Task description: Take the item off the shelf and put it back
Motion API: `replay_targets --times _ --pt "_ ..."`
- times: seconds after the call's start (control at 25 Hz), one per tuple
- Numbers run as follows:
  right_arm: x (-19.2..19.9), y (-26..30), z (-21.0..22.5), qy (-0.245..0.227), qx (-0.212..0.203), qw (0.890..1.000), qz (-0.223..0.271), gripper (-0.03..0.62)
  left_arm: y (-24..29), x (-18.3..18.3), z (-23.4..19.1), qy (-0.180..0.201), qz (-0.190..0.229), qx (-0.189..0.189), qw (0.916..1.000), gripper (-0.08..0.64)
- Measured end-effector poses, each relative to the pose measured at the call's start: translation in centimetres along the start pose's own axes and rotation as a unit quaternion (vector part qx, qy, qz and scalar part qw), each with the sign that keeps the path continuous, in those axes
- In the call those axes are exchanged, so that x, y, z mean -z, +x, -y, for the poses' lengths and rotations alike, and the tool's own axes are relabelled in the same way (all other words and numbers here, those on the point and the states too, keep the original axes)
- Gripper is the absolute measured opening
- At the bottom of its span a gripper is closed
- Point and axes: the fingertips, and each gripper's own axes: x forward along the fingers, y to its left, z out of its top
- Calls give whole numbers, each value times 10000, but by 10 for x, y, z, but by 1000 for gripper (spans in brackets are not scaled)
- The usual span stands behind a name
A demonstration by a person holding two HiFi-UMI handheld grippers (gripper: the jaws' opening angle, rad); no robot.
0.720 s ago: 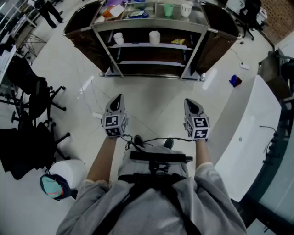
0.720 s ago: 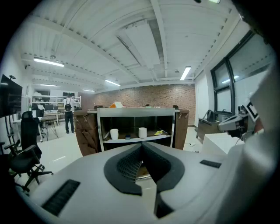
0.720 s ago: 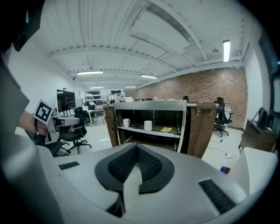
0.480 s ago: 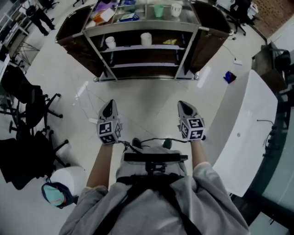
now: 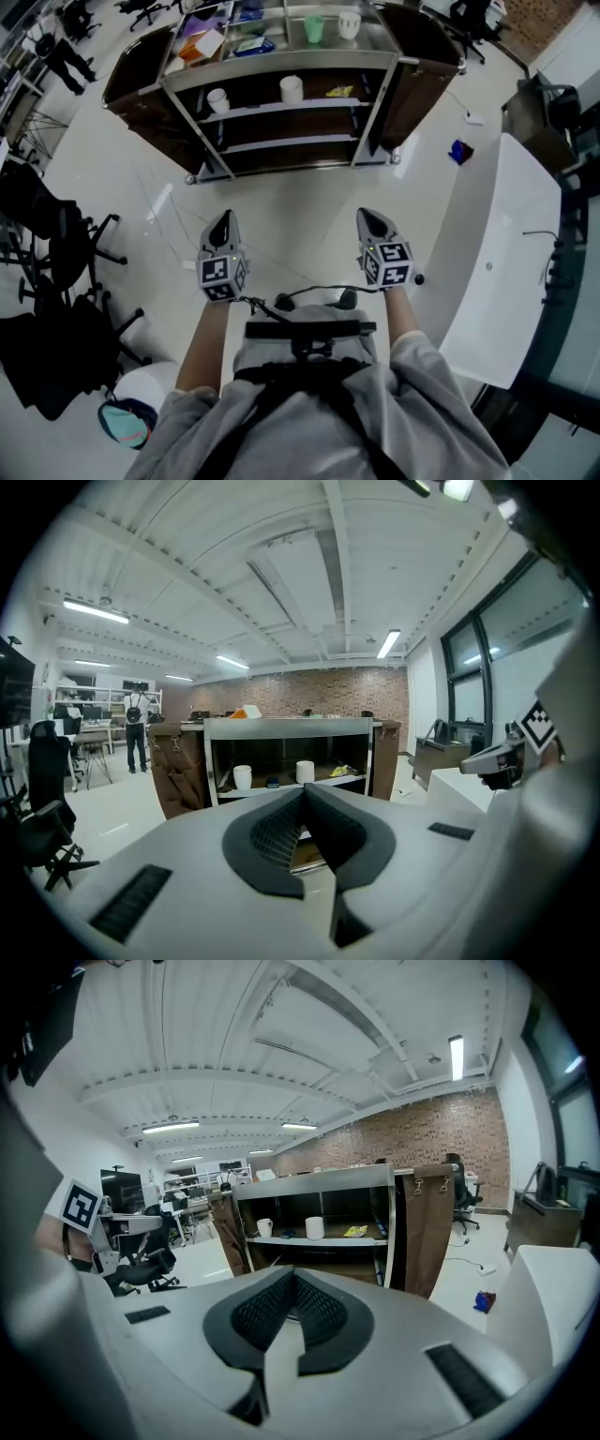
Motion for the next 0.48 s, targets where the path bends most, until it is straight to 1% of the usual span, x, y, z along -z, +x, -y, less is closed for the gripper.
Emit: replay_targets --times 0.2,0.36,0.48 --pt "-1 14 -9 77 207 9997 48 9 15 -2 -10 98 -59 293 9995 6" --pt "-7 23 -8 124 324 9993 131 9 30 -4 -4 178 -73 517 9985 6" --pt "-10 33 1 73 343 9993 125 9 44 -5 5 190 -117 575 9981 6"
